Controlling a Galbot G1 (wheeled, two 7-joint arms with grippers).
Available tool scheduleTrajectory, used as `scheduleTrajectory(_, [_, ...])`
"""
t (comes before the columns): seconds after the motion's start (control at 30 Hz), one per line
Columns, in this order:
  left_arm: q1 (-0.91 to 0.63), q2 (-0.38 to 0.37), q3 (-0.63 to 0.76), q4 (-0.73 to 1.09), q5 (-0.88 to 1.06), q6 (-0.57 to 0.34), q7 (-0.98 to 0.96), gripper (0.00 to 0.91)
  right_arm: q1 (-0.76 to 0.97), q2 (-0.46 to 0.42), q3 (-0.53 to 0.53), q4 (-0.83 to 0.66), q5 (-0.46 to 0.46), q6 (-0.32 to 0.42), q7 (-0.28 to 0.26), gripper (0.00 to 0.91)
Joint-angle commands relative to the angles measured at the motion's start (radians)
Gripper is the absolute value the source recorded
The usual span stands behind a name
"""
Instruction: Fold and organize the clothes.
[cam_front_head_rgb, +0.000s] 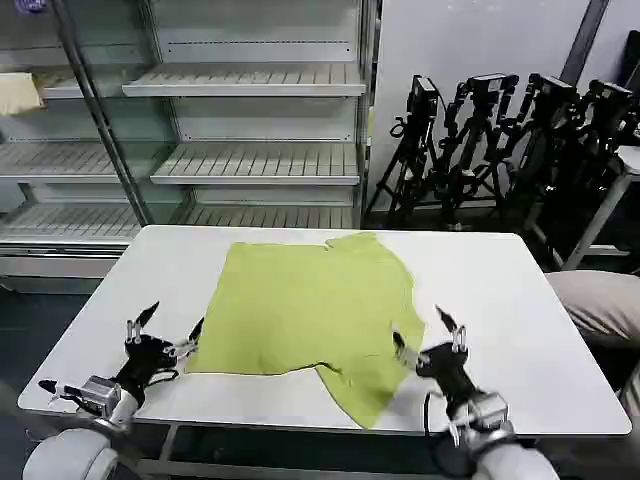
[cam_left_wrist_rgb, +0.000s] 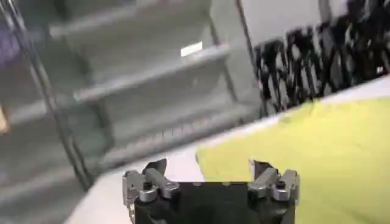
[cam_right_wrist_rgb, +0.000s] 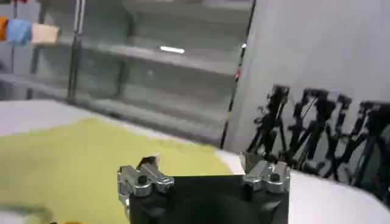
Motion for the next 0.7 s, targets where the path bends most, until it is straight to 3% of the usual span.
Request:
scheduleTrajectory(0.03, [0.09, 0.019, -0.041, -0.044, -0.12, 0.227, 0.0, 0.907, -0.298, -0.039, -0.026, 0.105, 0.022, -0.022, 0.025, 0.907])
scheduleTrajectory(0.2, [0.063, 0.027, -0.018, 0.011, -0.128, 0.227, 0.002, 0.907, -0.236, -0.019, -0.077, 0.098, 0.04, -0.07, 0.042, 0.907])
scheduleTrajectory(0.43, [0.036, 0.049, -0.031, 0.051, -0.167, 0.227, 0.025, 0.907, -0.164, 0.001, -0.147, 0.067, 0.015, -0.168, 0.111, 0.907])
scheduleTrajectory(0.7, [0.033, 0.048, -0.019, 0.062, -0.161, 0.227, 0.042, 0.907, -0.169, 0.004, -0.167, 0.066, 0.016, -0.181, 0.132, 0.907])
